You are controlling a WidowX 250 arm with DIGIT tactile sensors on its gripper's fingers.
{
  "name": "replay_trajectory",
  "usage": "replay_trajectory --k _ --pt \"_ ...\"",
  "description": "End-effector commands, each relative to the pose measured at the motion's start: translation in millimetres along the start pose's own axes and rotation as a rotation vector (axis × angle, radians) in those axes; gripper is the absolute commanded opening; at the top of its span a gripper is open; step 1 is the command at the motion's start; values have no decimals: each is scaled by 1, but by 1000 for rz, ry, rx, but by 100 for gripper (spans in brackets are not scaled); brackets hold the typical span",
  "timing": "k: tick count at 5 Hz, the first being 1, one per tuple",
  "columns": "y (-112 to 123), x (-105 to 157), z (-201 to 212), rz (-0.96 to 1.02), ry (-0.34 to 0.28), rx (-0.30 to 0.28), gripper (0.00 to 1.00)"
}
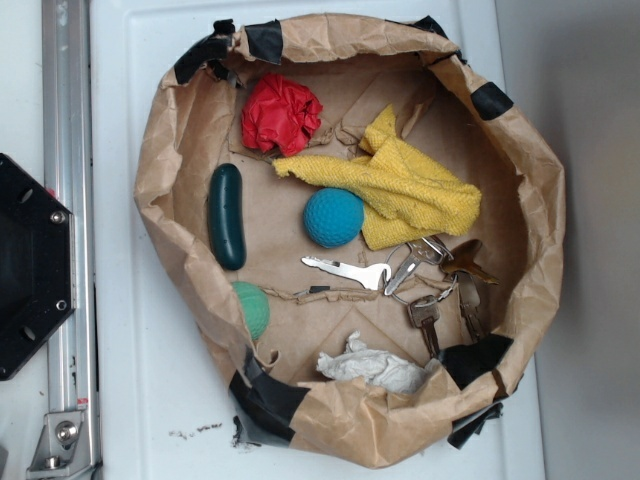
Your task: Grab the yellow cloth.
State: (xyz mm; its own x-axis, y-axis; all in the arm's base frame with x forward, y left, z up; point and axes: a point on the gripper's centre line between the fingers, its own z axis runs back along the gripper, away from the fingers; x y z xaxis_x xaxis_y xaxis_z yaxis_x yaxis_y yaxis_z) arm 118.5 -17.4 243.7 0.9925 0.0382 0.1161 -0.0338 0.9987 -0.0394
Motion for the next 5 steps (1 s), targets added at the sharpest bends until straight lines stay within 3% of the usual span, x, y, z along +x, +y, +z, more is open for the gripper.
replay_trajectory --k 1,2,3,4,5 --pt "0 0 0 0 0 0 100" --pt "13 42 -39 -43 -118 20 100" --pt "36 83 -83 -30 -79 120 100" --pt "63 120 -133 -10 -101 112 100" --pt "72 145 -171 -52 -20 98 100"
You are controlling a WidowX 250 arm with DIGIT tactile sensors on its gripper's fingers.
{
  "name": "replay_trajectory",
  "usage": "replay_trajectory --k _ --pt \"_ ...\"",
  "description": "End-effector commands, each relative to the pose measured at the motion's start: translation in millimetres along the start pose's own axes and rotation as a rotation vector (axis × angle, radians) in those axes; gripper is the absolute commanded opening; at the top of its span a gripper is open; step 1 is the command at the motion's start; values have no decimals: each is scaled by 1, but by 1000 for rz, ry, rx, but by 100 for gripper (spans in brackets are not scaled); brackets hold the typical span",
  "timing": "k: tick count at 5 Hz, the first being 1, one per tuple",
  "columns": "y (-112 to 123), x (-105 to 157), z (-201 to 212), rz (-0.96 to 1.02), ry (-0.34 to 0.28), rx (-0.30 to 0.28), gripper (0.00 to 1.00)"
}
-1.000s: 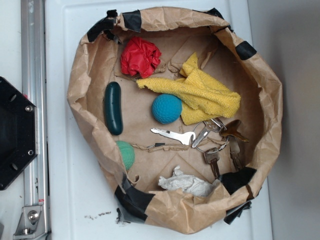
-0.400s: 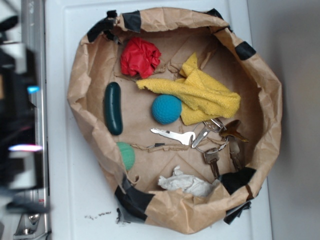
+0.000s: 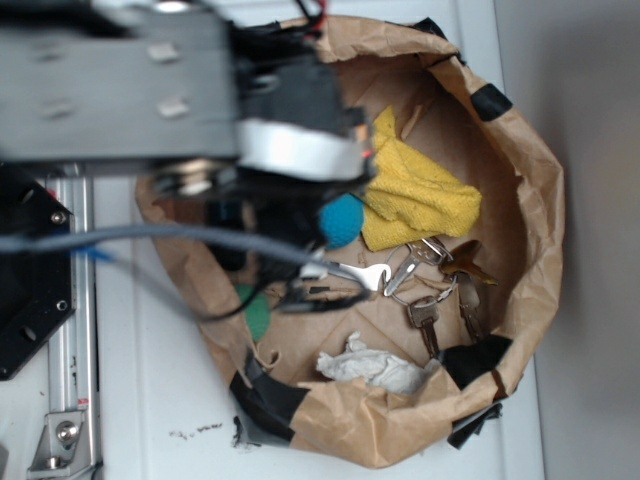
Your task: Grab the yellow cloth.
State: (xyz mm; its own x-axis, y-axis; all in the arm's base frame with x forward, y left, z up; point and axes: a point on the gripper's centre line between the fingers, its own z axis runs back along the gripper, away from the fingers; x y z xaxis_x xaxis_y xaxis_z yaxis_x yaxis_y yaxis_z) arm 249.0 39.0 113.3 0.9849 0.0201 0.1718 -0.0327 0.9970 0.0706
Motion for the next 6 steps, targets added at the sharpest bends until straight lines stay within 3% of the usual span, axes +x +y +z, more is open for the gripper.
replay_trajectory --k 1,2,3,4,5,6 --pt "-3 27 -68 -70 43 -24 100" --pt "-28 14 -103 -72 78 -121 100" --pt "-25 21 -111 7 98 -123 0" --pt "-8 43 -103 26 79 -95 0" --pt "0 49 -52 -4 -28 -119 0" --pt "-7 31 3 -58 -123 -132 0"
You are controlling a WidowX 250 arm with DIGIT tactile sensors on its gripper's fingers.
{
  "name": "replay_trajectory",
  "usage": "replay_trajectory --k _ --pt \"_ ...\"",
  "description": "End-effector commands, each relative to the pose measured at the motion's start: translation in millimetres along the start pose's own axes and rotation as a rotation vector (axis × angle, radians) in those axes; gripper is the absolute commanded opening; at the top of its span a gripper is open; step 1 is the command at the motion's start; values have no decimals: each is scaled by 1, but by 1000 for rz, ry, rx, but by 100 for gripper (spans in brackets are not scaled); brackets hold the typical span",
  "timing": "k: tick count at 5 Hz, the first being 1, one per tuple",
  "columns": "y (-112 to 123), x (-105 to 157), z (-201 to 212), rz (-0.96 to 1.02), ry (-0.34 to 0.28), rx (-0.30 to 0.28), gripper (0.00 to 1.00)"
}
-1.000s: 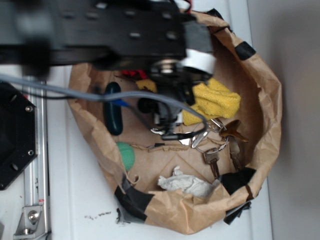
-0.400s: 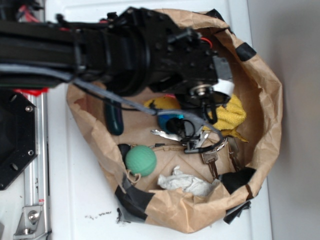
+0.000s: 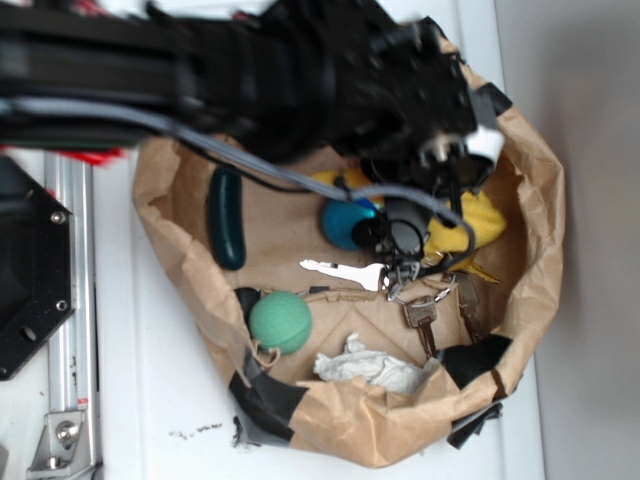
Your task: Grab the yellow cloth.
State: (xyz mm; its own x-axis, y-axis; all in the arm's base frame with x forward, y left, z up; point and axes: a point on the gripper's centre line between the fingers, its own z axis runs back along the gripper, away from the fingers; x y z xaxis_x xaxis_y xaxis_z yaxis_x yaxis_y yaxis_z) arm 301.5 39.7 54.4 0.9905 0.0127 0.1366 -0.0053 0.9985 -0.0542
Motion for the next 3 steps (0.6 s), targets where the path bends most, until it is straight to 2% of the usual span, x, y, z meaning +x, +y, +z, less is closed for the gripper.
replay_trajectory --k 1,2,3 --pt "-19 -29 116 -72 -125 12 0" --pt "-22 -49 118 -37 -68 15 0" --pt "-13 -76 105 -40 -9 66 0"
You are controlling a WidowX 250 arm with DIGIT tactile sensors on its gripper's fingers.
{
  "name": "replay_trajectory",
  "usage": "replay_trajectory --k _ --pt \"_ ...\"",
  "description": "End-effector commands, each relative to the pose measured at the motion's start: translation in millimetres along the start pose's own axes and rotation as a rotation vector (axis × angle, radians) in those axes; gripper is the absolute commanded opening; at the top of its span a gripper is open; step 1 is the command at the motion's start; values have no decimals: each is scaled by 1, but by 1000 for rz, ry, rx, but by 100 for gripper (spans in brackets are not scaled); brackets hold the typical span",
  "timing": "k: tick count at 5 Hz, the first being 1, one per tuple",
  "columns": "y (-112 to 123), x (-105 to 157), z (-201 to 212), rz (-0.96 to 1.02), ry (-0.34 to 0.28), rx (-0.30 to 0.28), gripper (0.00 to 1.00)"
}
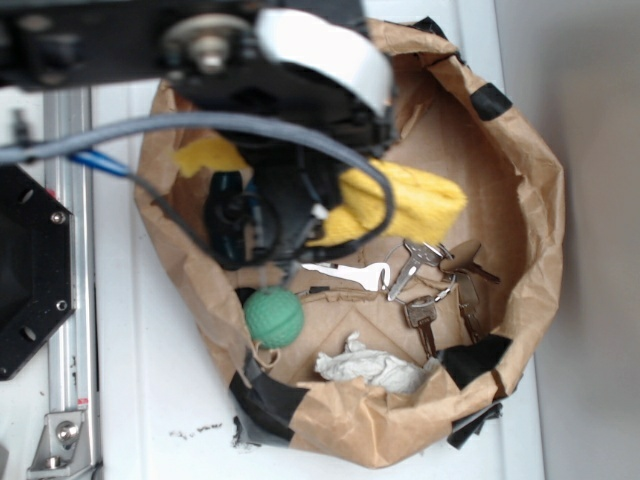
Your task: Grab the yellow cloth.
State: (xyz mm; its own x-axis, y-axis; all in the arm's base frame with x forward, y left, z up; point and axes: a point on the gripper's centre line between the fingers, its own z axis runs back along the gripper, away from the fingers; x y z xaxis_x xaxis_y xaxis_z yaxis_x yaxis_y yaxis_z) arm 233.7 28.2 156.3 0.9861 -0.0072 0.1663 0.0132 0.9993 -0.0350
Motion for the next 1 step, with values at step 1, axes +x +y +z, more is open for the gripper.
replay_trajectory --k 1 --pt "21 -33 -27 34 102 74 0"
